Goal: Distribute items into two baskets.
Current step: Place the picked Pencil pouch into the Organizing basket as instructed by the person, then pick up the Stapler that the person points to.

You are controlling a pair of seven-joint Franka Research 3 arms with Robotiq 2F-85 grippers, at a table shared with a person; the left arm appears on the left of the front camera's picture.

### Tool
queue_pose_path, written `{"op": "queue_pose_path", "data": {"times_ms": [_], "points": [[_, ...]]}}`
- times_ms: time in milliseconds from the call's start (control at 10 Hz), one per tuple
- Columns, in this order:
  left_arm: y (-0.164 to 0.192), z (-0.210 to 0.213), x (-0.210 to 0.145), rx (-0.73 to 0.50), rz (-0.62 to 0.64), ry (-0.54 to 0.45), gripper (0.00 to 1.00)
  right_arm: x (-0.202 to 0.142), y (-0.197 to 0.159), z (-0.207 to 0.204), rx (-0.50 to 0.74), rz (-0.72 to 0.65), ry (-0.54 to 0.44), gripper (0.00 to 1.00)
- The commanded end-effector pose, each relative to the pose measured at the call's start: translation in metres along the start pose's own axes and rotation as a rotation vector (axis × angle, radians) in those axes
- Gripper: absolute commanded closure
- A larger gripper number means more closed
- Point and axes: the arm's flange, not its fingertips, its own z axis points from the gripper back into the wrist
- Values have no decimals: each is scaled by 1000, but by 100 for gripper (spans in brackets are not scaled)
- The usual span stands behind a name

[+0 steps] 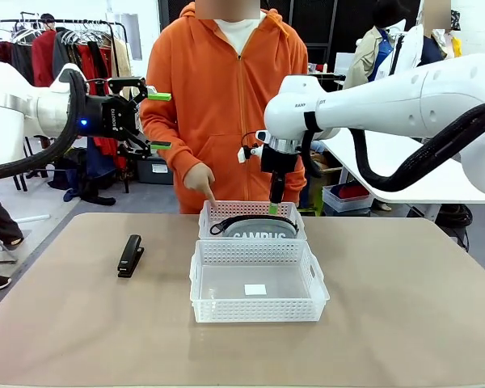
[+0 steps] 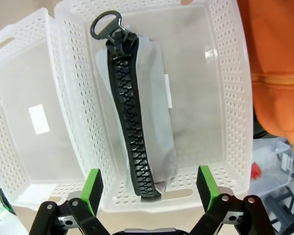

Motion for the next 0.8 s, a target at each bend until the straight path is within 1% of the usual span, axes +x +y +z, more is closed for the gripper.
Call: {"op": "queue_pose_path", "data": {"times_ms": [0, 200, 300, 700], "points": [[-1, 1, -1, -1, -2, -1, 0, -4, 3, 13, 28, 8, -55, 0], [-1, 1, -1, -1, -2, -1, 0, -8, 4, 20, 27, -9, -82, 0], [-1, 1, -1, -1, -2, -1, 0, -2, -1, 10, 6, -13, -31, 0], [-1, 1, -1, -1, -2, -1, 0, -3, -1, 9, 14, -18, -38, 0]]}}
